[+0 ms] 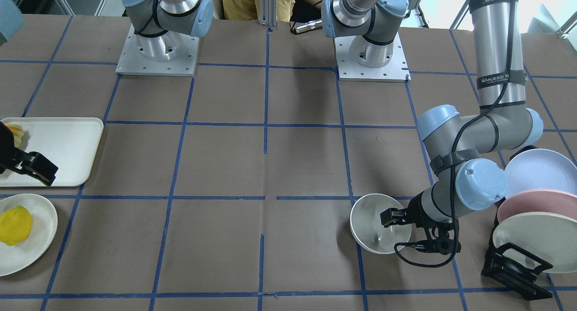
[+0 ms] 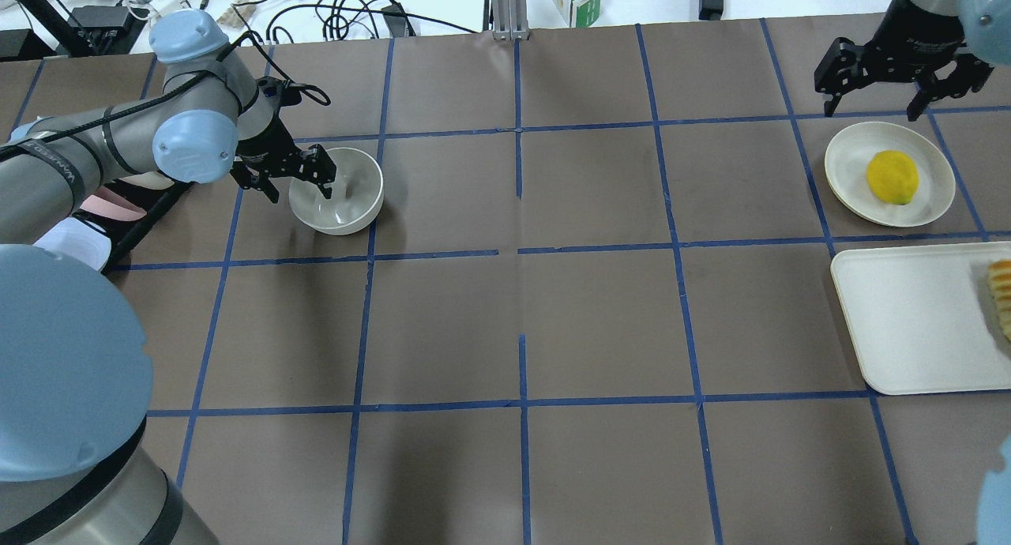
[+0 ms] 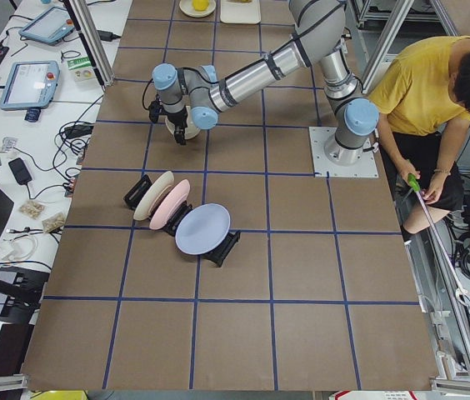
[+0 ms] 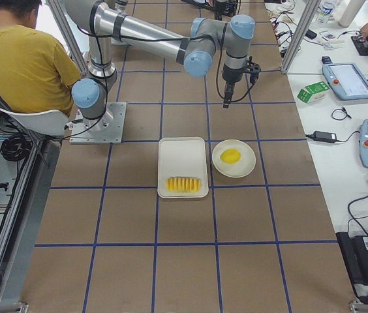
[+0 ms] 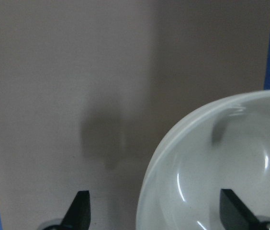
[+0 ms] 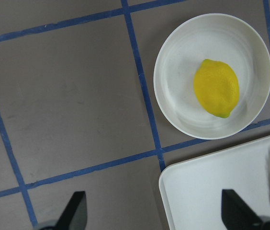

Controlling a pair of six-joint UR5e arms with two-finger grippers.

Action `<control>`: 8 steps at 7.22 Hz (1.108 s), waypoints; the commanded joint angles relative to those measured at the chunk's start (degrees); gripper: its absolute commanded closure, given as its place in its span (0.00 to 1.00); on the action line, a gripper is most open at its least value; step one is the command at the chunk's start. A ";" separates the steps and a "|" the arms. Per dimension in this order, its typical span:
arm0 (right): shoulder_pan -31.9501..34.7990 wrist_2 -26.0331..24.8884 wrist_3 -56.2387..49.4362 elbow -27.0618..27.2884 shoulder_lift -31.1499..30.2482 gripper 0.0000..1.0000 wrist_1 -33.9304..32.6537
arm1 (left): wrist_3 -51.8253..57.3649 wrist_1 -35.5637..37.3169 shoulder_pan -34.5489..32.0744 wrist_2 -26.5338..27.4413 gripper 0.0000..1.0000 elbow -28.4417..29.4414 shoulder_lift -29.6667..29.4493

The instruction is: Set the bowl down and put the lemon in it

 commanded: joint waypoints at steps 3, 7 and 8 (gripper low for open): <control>-8.76 0.77 -17.11 0.02 8.12 0.00 -8.58 | 0.17 1.56 -0.01 -0.49 0.91 -0.71 -0.01; -9.57 0.60 -18.65 0.19 15.15 0.00 -12.71 | -0.89 -0.80 0.08 -1.99 1.00 -0.10 1.39; -9.57 0.51 -22.83 0.28 16.82 0.00 -16.89 | -0.98 -1.25 -0.18 -2.51 1.00 -0.10 2.01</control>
